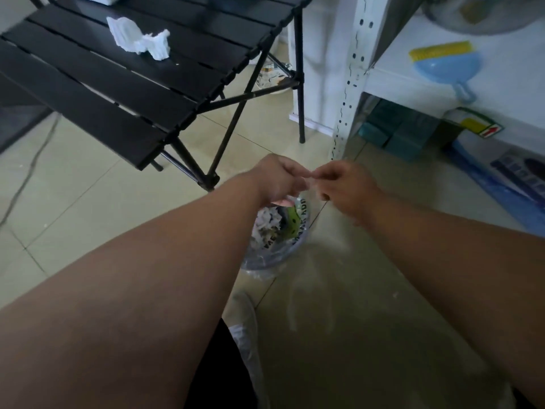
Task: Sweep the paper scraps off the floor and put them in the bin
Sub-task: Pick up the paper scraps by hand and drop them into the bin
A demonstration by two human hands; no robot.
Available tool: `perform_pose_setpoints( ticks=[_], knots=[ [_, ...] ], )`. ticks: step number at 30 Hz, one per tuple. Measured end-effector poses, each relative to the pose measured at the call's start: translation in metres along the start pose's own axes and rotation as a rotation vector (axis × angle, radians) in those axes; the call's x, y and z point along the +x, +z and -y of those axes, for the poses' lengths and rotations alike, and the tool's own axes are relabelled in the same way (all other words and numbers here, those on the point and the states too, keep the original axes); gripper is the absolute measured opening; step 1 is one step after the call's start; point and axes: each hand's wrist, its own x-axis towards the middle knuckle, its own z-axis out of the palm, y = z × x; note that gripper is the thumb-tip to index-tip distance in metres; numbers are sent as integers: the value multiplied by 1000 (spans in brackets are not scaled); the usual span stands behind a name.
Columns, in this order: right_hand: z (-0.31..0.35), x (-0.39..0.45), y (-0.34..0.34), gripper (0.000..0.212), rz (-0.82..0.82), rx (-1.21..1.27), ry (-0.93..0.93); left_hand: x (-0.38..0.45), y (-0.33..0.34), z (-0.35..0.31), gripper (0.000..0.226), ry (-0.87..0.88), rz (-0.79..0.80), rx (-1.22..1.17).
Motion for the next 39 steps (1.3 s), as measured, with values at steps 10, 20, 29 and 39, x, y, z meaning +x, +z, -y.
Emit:
perform_pose_setpoints(
  ticks=[10, 20, 29, 39],
  knots=[
    [-164, -38, -142, 29, -5, -508, 227, 60, 172, -6, 36, 203, 259, 372],
    [-308, -48, -143, 125, 314, -816, 279, 86, 293, 72, 50, 255, 434, 717],
    [-325, -33, -119, 81, 139, -757, 230, 113, 332, 123, 95, 393, 383, 906],
    [-343, -34, -132, 46, 182, -704, 137, 135, 333, 127, 35, 443, 440, 931]
  ],
)
